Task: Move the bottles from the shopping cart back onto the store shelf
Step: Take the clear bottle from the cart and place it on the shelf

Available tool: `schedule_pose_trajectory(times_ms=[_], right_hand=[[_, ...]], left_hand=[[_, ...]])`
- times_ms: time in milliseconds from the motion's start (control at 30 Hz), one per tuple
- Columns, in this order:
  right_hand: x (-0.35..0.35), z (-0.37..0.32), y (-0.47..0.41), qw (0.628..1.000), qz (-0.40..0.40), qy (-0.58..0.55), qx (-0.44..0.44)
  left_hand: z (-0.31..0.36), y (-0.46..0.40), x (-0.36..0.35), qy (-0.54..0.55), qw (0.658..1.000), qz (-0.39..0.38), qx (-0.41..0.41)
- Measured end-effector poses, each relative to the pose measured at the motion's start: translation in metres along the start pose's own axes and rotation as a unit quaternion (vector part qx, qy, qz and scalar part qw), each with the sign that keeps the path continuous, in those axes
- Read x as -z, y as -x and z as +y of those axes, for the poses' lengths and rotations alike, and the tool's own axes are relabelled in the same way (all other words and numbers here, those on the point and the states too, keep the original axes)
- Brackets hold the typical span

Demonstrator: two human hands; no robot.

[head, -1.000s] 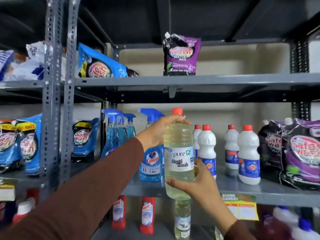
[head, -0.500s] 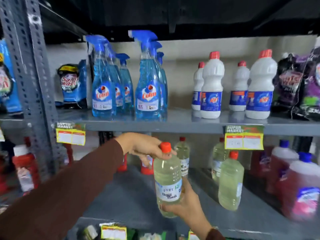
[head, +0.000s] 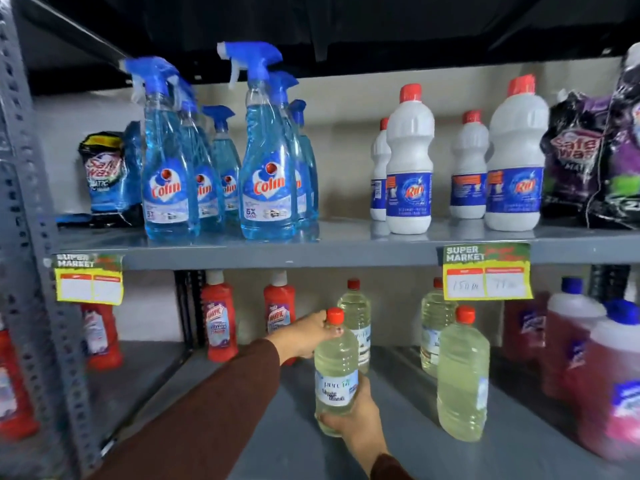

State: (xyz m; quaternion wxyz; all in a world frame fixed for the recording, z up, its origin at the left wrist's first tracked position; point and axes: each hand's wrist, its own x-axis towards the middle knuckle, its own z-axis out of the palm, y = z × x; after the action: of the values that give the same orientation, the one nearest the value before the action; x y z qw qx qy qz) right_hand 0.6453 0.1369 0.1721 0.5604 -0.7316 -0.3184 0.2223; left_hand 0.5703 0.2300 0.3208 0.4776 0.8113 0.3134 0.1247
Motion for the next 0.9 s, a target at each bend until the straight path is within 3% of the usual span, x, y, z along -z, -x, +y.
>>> schedule_pose_trajectory(times_ms=[433,600,767,900], right_hand=[[0.011,-0.018,-0.005,0.997,-0.022,-0.041,-0.056],[0.025,-0.031,0.033,0.994,0.049,-0.062,-0.08],[0.007,-0.043,0.088,0.994,0.092,-0.052,0.011],[-0.056,-0.034,0.123,0.991,-0.032,0.07,0.108]], left_hand=[[0.005,-0.016,0.004,0.068,0.997,-0.04,-0.015],[0.009,0.0,0.009,0.121,0.992,0.006,-0.023],[-0.073,0.073,0.013,0.218,0.967,0.131,0.027],[-0.185,0.186,0.032,0.333,0.915,0.2,0.112]])
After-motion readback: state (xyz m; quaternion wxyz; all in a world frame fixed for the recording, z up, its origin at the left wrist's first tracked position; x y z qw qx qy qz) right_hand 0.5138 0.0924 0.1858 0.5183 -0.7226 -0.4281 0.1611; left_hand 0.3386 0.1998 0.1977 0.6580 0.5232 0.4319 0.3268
